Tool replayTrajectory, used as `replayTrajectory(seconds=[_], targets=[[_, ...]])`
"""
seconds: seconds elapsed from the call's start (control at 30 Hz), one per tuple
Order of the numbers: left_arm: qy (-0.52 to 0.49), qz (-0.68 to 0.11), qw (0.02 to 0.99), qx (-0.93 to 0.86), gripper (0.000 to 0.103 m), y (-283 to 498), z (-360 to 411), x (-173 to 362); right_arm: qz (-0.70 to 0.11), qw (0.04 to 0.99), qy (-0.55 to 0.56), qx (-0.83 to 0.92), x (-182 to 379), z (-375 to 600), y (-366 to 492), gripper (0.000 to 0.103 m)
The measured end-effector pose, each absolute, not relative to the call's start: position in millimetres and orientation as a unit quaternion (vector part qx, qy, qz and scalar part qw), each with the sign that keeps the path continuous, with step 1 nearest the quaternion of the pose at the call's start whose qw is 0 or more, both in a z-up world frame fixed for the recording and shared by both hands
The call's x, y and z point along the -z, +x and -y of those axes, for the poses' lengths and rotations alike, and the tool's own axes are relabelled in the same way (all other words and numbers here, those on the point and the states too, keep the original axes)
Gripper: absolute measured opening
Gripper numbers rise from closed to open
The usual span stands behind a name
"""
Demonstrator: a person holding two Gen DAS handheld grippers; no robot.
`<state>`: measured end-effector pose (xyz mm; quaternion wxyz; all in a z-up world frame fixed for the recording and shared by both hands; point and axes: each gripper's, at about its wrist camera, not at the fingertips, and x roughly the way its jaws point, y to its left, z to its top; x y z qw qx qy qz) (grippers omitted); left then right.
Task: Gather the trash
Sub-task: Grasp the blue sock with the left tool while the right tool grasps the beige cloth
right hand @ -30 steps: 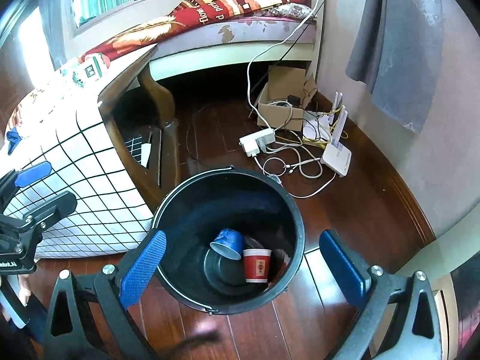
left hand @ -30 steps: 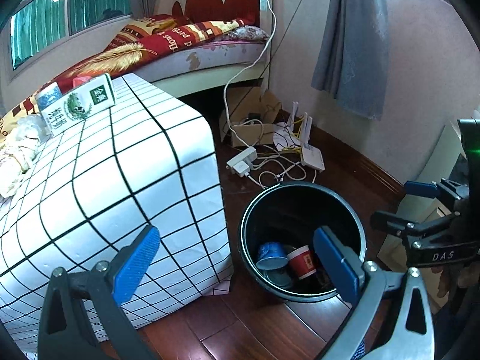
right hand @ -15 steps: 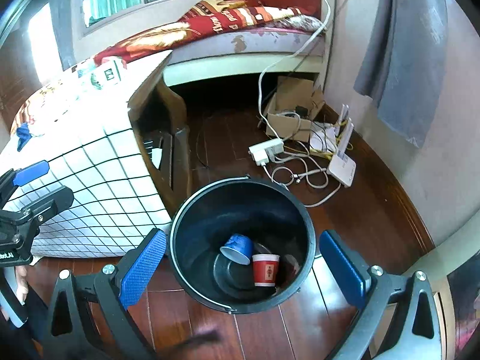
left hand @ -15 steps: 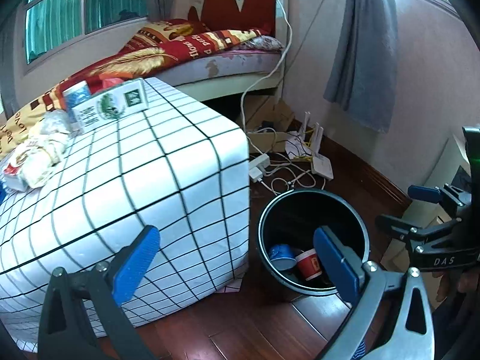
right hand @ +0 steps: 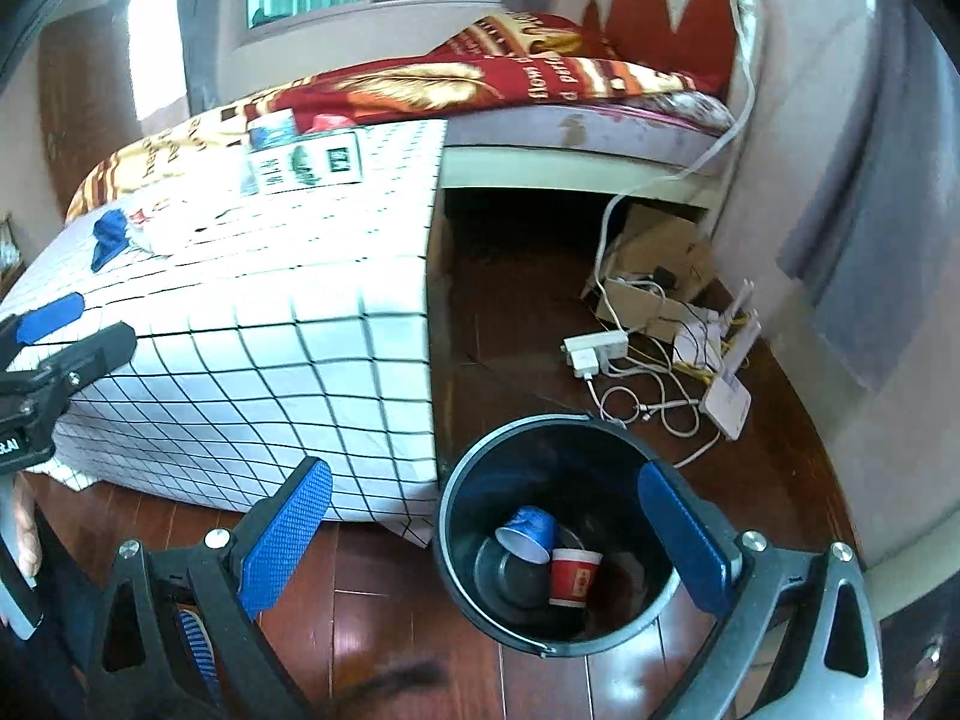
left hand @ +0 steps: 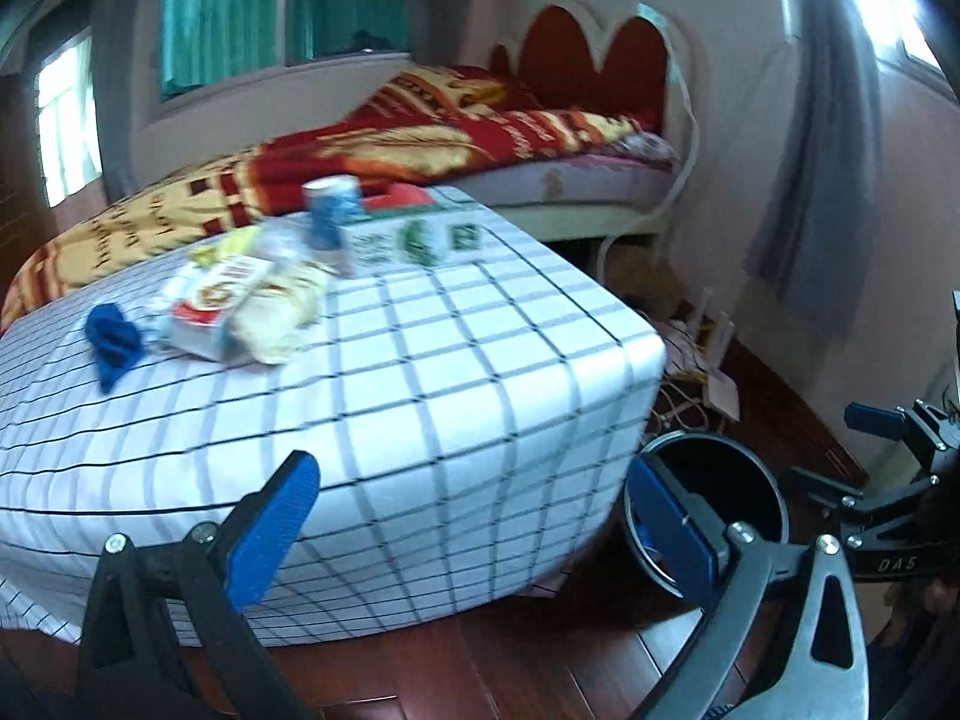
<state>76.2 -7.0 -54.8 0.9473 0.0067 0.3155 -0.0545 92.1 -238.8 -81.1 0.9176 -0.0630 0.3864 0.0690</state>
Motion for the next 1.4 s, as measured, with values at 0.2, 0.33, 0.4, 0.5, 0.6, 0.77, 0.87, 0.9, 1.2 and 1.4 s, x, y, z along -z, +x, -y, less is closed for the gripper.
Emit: replayTrajectory(seconds=[0.2,0.33,0.4,0.5,0.6,0.77,0.87,0.9,1.2,1.4], targets=[[-0.025,-0.301,0.953,0.011,0.102,70,-42,40,-0.368,0.924,-0.063,-0.087,52,192,107,0.103],[-0.025,-0.295,0.955,-0.021,0.099,70,-75,36,-0.352,0.926,-0.066,-0.123,34,152,121,0.103],[-0.024,-0.292,0.955,-0.04,0.098,70,-91,35,-0.342,0.927,-0.071,-0.138,29,134,124,0.103],[-0.043,-0.29,0.954,-0.067,0.097,71,-123,36,-0.327,0.928,-0.079,-0.163,23,102,133,0.103],[-0.053,-0.291,0.951,-0.089,0.095,73,-148,37,-0.322,0.925,-0.085,-0.181,21,67,147,0.102],[-0.062,-0.294,0.946,-0.117,0.09,86,-184,41,-0.329,0.917,-0.085,-0.21,28,12,175,0.09],[-0.064,-0.301,0.943,-0.128,0.088,95,-199,45,-0.337,0.91,-0.091,-0.224,37,-16,189,0.089],[-0.065,-0.304,0.941,-0.131,0.088,100,-205,48,-0.34,0.908,-0.094,-0.228,40,-25,193,0.087],[-0.064,-0.322,0.933,-0.143,0.087,137,-233,65,-0.387,0.885,-0.098,-0.238,83,-78,247,0.079],[-0.075,-0.335,0.928,-0.148,0.086,171,-249,74,-0.406,0.882,-0.087,-0.223,93,-78,285,0.056]])
